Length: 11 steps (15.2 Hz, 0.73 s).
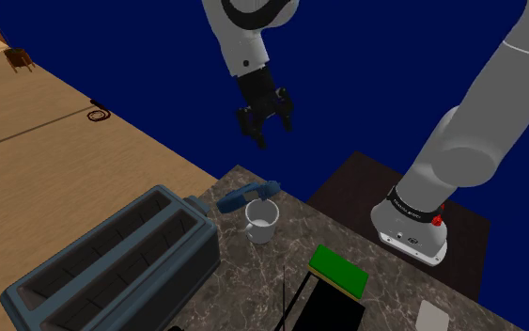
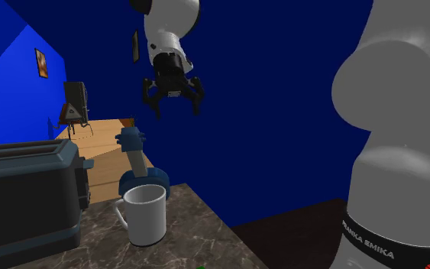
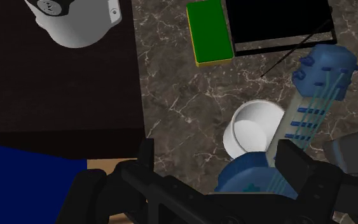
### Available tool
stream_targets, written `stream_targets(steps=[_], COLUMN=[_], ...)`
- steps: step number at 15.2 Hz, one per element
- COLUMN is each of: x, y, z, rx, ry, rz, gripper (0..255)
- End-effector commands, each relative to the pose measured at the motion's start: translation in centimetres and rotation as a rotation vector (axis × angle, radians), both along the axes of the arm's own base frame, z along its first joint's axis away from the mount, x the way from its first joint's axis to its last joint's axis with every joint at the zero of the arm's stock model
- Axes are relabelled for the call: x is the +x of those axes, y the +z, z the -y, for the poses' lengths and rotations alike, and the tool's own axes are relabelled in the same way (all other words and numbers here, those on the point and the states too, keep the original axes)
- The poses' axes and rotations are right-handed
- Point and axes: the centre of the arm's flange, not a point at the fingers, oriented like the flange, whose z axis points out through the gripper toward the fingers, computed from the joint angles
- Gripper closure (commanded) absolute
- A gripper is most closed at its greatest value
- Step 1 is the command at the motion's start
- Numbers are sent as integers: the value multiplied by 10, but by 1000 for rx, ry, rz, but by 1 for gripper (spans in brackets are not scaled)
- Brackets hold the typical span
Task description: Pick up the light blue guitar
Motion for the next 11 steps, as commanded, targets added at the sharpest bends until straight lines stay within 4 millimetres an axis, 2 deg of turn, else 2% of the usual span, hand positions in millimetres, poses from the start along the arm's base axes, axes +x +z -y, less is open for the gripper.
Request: stream_targets(steps=[1,8,11], x=[7,23,23], y=[-23,-95,-111], z=[-21,-86,-86], rx=[2,8,8], ry=[-20,-81,-81], rz=[-54,-231,-231], gripper=[0,0,0])
